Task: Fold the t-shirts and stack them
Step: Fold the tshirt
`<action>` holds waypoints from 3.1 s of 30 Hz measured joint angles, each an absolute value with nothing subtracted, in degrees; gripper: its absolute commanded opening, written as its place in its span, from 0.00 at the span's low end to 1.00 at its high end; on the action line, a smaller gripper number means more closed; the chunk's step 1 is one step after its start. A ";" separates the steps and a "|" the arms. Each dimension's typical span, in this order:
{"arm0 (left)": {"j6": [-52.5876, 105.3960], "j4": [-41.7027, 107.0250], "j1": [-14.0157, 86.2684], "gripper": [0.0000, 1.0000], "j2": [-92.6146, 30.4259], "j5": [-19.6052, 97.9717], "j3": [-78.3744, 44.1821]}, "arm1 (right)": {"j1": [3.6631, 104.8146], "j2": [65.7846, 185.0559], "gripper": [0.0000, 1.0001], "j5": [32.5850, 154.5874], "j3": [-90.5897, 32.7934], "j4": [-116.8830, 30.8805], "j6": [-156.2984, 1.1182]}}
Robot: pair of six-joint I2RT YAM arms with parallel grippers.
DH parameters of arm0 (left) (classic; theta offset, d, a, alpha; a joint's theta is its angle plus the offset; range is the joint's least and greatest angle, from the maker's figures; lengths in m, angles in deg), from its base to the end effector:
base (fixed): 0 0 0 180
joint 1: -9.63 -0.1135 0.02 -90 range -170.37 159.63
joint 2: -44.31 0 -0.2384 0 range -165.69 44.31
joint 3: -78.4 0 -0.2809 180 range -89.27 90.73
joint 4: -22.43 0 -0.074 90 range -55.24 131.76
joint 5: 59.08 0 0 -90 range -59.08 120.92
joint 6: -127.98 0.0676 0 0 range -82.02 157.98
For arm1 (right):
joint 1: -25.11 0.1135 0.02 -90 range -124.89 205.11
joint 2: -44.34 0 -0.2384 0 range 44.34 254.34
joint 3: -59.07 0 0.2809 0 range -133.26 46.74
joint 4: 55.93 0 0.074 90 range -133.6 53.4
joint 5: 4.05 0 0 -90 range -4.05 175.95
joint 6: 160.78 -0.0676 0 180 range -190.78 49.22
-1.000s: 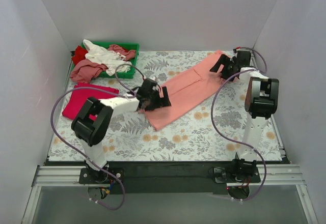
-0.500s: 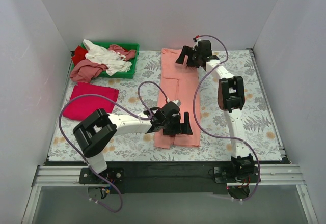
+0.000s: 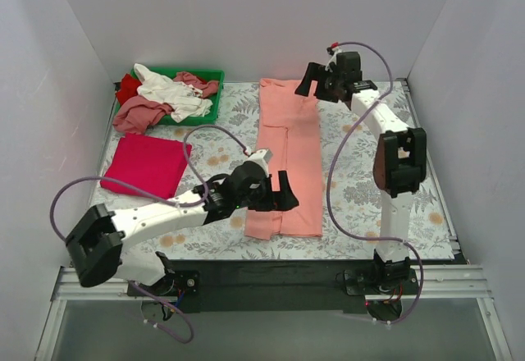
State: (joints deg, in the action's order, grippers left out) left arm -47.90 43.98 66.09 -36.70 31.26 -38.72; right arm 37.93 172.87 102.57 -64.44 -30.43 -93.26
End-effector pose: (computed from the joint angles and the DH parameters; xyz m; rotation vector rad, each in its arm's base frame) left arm 0.1978 -0.2992 0.1712 -0.6625 2.5378 -1.1686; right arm 0.5494 0.1449 0.2049 0.0022 2.1514 0.6698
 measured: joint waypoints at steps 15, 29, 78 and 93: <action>-61.26 59.71 65.48 0.82 -16.48 15.48 -60.40 | 47.74 122.14 0.95 92.69 2.36 -28.09 -94.85; -62.07 51.89 65.22 0.41 -22.52 16.94 -62.28 | 59.15 105.03 0.66 92.97 20.39 -22.82 -103.68; -51.79 37.88 52.81 0.00 -37.38 28.70 -42.85 | 57.56 111.76 0.01 85.69 3.49 -23.17 -104.75; -46.20 36.96 42.71 0.00 -54.78 34.23 -24.38 | 45.87 132.81 0.01 91.81 -16.31 -24.68 -97.50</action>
